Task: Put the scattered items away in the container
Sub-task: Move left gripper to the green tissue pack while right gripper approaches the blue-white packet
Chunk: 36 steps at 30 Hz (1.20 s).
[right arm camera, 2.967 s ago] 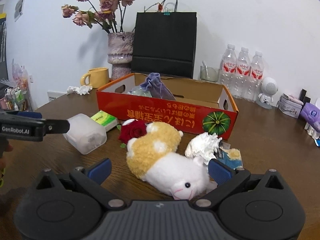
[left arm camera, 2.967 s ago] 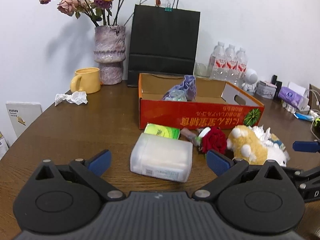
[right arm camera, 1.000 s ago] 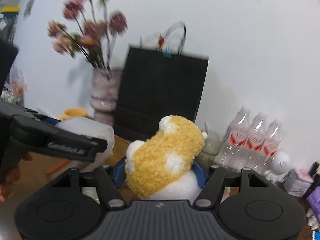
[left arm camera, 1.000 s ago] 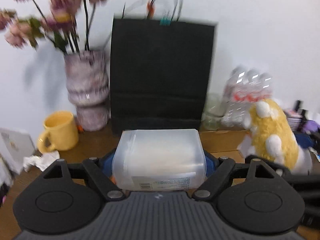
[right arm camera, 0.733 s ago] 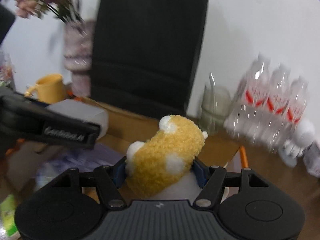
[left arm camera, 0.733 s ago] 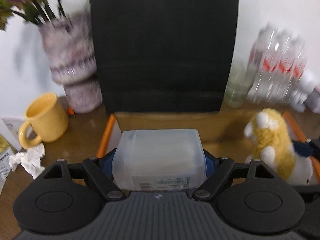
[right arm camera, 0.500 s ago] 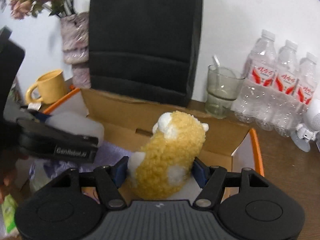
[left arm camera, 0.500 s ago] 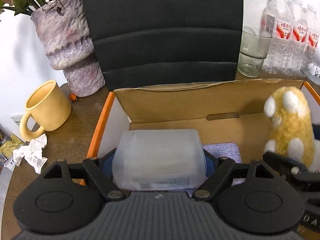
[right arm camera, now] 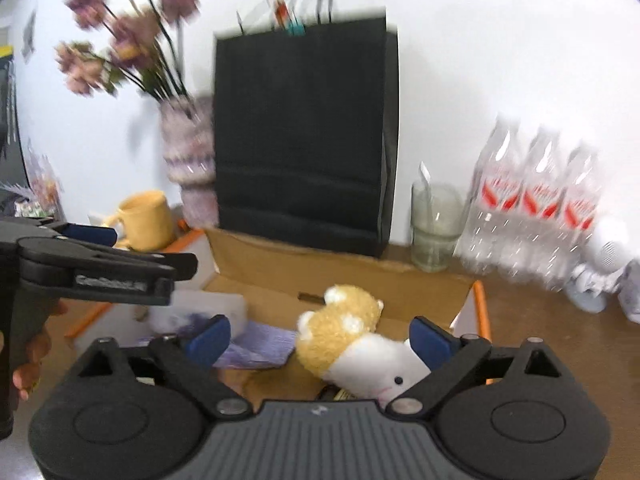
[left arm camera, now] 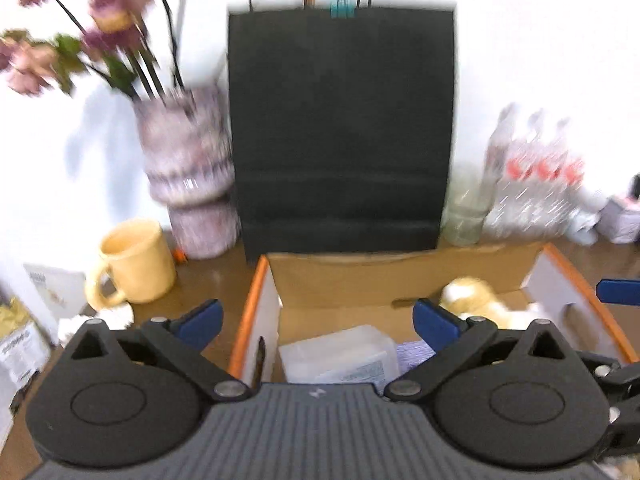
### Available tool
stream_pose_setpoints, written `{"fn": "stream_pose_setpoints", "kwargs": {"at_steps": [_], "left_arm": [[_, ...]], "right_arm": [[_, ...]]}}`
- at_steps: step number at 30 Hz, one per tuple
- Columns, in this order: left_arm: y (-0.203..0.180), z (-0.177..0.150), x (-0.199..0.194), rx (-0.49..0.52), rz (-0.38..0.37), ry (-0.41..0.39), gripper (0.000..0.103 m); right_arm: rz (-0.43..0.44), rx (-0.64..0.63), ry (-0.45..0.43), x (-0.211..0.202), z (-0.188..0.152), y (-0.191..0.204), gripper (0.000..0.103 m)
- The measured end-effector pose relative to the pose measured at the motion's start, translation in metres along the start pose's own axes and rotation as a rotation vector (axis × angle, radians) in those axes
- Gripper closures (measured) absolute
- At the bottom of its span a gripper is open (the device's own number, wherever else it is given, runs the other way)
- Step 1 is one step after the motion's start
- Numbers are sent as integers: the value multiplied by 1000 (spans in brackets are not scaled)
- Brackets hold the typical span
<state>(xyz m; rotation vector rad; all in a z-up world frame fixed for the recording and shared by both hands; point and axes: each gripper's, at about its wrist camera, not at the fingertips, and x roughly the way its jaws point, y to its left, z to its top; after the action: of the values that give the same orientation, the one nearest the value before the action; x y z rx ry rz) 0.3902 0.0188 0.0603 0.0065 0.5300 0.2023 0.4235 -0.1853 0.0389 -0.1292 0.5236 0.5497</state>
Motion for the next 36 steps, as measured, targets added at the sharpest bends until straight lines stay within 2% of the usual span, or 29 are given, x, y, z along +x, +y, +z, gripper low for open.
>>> {"fn": "stream_pose_setpoints", "kwargs": {"at_steps": [3, 6, 13, 19, 24, 31, 36], "left_arm": [[12, -16, -43, -21, -41, -56, 0], [24, -39, -77, -53, -74, -79, 0], [40, -99, -129, -45, -114, -92, 0], [52, -142, -147, -79, -125, -68, 0], [56, -164, -149, -86, -101, -49, 0], [55, -176, -148, -57, -90, -30, 0], [53, -175, -139, -29, -87, -23, 0]], "right_arm": [[-14, -38, -60, -44, -9, 17, 0], [-22, -62, -100, -84, -23, 34, 0], [-59, -45, -114, -146, -74, 57, 0], [-107, -17, -41, -149, -127, 63, 0], [-153, 20, 34, -139, -158, 62, 0], [-181, 27, 51, -138, -165, 56, 1], [-187, 32, 66, -129, -163, 49, 7]]}}
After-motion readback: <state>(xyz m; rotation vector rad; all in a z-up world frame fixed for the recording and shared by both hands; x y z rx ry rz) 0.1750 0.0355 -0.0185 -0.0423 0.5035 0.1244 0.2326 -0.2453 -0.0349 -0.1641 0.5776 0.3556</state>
